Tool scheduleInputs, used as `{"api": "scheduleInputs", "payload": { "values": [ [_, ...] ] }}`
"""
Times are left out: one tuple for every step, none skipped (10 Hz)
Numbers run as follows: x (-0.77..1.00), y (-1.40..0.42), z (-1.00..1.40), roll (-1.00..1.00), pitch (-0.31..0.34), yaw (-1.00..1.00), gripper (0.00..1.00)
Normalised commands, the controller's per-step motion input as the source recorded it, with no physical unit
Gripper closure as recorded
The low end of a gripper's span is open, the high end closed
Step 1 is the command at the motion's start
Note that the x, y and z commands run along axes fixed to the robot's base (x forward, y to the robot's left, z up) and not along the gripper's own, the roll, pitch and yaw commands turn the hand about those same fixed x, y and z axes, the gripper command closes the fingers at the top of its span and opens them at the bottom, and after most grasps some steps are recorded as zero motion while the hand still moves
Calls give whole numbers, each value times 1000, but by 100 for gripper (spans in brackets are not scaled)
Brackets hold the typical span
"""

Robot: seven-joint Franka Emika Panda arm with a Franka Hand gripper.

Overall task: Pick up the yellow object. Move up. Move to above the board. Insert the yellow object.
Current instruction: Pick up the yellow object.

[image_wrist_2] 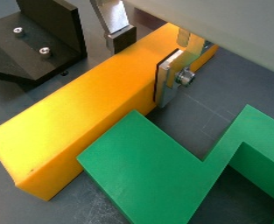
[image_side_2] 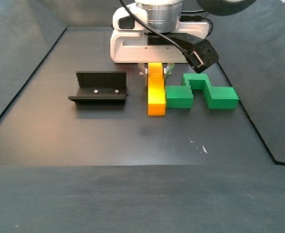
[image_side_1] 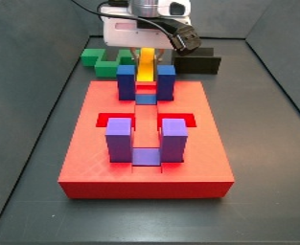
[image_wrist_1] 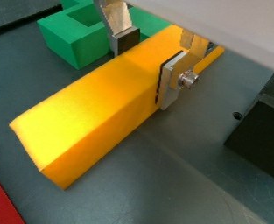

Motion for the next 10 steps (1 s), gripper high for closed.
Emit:
{"api": "scheduleInputs", "payload": {
  "values": [
    [0, 0, 0, 0, 0, 0, 100],
    [0, 0, 0, 0, 0, 0, 100],
    [0, 0, 0, 0, 0, 0, 100],
    [0, 0, 0, 0, 0, 0, 100],
    [0, 0, 0, 0, 0, 0, 100],
    [0, 0, 0, 0, 0, 0, 100],
    [0, 0, 0, 0, 0, 0, 100],
    [0, 0, 0, 0, 0, 0, 100],
    [0, 0, 0, 0, 0, 0, 100],
    [0, 0, 0, 0, 0, 0, 100]
  ]
}}
